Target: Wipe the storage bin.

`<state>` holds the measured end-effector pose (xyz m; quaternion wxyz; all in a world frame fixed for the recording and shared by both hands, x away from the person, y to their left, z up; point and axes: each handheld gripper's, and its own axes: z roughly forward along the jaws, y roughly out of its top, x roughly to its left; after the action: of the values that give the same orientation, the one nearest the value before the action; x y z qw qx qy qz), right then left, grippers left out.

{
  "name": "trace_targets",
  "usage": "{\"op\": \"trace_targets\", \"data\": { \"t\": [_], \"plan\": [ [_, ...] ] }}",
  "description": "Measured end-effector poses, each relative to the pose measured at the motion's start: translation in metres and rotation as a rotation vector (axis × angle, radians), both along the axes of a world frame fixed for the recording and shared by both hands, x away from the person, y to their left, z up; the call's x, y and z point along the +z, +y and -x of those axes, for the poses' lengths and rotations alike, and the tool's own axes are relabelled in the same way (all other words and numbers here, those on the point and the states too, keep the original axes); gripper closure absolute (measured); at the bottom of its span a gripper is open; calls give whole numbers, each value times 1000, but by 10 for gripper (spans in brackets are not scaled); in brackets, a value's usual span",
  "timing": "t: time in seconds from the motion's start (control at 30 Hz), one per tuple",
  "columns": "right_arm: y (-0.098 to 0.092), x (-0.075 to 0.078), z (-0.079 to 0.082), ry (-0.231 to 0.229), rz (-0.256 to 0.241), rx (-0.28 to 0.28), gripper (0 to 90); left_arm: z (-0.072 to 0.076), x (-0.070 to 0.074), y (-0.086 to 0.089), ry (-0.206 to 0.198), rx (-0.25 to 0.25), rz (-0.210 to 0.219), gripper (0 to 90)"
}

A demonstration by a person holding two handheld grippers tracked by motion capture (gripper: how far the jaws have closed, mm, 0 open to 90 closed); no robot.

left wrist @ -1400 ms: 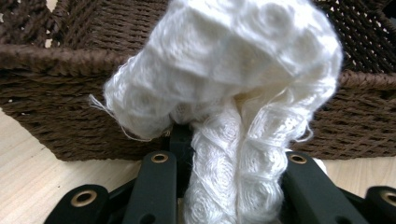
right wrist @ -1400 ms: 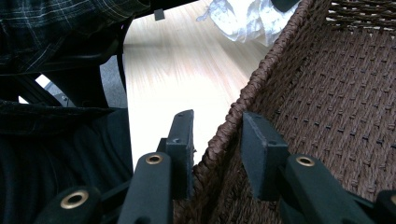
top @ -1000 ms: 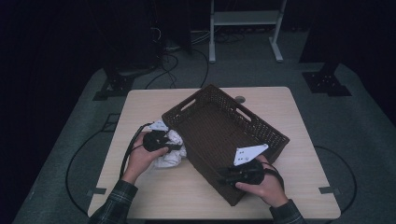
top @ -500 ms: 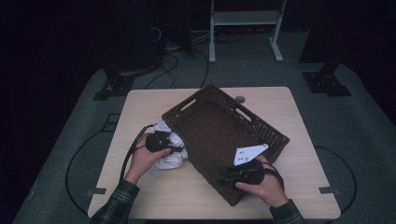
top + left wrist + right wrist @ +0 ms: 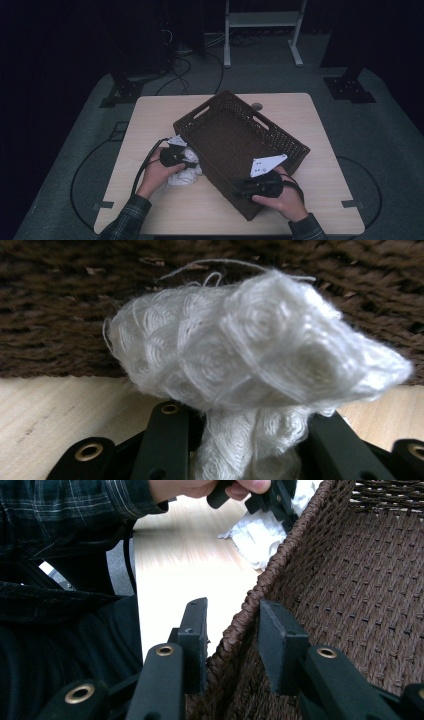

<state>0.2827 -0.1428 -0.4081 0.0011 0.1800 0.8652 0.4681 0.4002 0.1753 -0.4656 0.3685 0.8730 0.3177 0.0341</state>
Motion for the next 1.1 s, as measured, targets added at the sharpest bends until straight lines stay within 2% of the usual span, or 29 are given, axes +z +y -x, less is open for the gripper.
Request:
{"op": "trace_targets", "data": {
  "t": [0.07, 0.17, 0.37, 0.47, 0.5, 0.63, 0.73, 0.83, 1.1],
  "plan": [
    [0, 0, 0, 0, 0, 1, 648, 1, -1, 1, -1, 0, -6, 683],
    [0, 0, 0, 0, 0, 1, 648, 3, -8, -1, 4, 8, -45, 683],
    [0, 0, -1, 4, 0, 4, 647, 8, -9, 1, -12, 39, -17, 684],
    [0, 0, -1, 6, 3, 5, 647, 11, -5, 2, -34, 39, -15, 686],
    [0, 0, -1, 6, 1, 5, 647, 14, -1, 3, -47, 47, 12, 686],
    [0, 1, -2, 2, 5, 7, 646, 17, 9, 5, -77, 49, 43, 688],
    [1, 1, -2, 3, 10, 7, 646, 22, 18, 8, -92, 50, 96, 688],
    [1, 1, -3, 7, 9, 6, 647, 25, 30, 10, -118, 42, 122, 688],
    [1, 1, -2, 8, 5, 3, 647, 27, 43, 10, -146, 36, 127, 688]
  ]
}}
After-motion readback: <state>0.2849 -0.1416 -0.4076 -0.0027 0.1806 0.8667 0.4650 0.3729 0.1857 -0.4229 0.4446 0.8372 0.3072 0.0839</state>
